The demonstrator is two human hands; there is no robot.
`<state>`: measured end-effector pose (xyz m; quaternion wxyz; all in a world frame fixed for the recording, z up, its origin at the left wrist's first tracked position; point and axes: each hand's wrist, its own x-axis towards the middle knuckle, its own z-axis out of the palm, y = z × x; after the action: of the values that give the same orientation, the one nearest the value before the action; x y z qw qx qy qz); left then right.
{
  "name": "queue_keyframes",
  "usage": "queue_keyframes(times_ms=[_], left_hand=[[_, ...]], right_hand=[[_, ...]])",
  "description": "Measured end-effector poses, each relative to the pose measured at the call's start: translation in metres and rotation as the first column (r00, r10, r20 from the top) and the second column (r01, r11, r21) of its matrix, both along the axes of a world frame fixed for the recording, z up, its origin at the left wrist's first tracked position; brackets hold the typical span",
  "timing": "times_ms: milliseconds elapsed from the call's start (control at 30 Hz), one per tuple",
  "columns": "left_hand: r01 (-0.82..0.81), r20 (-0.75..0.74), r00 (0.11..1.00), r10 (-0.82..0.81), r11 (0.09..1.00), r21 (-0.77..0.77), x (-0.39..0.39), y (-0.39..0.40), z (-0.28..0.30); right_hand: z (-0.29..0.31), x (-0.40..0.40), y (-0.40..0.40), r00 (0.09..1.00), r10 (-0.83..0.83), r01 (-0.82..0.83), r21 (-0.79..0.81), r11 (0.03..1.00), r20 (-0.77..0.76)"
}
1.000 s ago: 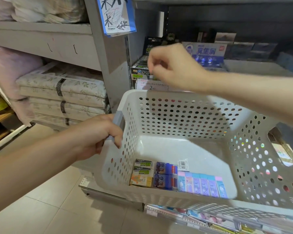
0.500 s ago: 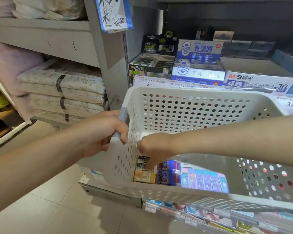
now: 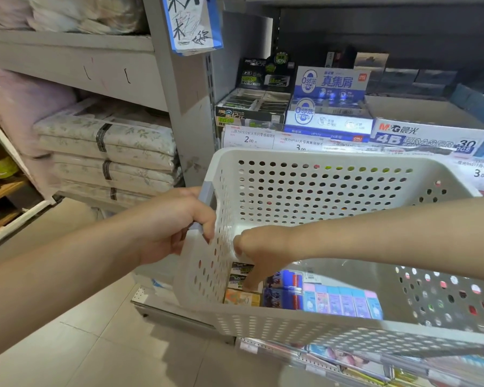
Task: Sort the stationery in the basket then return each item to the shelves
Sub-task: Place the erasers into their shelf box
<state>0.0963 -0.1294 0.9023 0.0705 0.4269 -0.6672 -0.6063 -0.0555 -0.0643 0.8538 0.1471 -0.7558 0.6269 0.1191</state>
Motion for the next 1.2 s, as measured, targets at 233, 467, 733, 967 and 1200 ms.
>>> queue_keyframes(times_ms=[233,467,733,967,1200], left_hand=[[-0.001,-0.009,1.000,0.001,1.000,-0.025,-0.001,0.003,0.003],[0.001,-0.009,1.000,-0.001,1.000,-0.011,-0.003,0.002,0.000],[0.020,-0.056,0.998,-0.018,0.999,0.031,0.007,0.002,0.001],[-0.012,-0.042,0.999,0.013,0.999,0.041,0.012,-0.003,0.004],[-0.046,-0.045,0.998,0.048,0.999,0.029,0.012,-0.004,0.006]], right_hand=[[-0.024,-0.006,-0.012,0.998,0.027,-0.032,-0.090,0.995,-0.062],[-0.028,-0.004,-0.011,0.996,0.037,-0.047,-0.125,0.991,-0.076],[0.027,-0.008,-0.021,0.947,-0.163,0.150,0.066,0.986,0.276],[0.134,-0.030,-0.009,0.791,-0.189,0.286,-0.079,0.955,0.581],[0.170,-0.080,-0.056,0.768,-0.320,0.516,-0.241,0.822,0.554]])
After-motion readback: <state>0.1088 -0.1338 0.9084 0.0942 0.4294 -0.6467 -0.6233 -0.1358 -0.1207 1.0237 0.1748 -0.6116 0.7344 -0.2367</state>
